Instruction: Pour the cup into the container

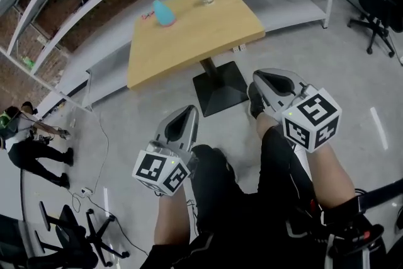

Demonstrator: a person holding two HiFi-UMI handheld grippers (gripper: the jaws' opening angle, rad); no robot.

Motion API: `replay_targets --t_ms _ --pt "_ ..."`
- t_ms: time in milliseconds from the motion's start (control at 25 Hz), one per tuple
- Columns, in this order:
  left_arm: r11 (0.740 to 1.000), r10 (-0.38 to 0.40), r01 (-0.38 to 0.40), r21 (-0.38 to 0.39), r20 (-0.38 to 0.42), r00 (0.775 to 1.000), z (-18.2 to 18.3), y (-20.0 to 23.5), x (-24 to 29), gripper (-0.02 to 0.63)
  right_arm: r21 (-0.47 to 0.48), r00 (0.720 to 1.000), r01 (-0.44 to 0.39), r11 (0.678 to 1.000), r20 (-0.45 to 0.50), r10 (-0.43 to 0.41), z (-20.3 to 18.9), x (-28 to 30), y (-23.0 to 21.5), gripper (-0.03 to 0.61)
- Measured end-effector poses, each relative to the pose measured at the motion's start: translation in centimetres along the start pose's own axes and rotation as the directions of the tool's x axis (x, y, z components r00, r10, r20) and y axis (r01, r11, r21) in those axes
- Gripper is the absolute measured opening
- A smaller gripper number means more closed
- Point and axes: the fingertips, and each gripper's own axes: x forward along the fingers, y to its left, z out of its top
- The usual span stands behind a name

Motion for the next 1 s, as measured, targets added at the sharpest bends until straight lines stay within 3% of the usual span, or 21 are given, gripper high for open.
replay_targets --t_ms 400,760,1000 --pt "0.998 0.059 -0.058 -0.027 0.035 0.998 -0.2 -8.8 -14.3 0.002 -0.050 0.998 -0.067 0.996 -0.001 0.067 1.1 -10.9 11.7 0.002" --pt "0.996 0.091 -0.091 -0.016 -0.001 0.996 -0.9 -22.4 -28.1 0.002 -0.019 0.995 -0.099 0.995 -0.001 0.099 -0.5 -26.6 21.6 0.002" --pt "0.997 0.077 -0.077 -0.016 0.004 0.997 -1.0 -34.7 -37.3 0.002 -0.029 0.994 -0.105 0.994 -0.008 0.105 -1.7 -40.6 28.8 0.002"
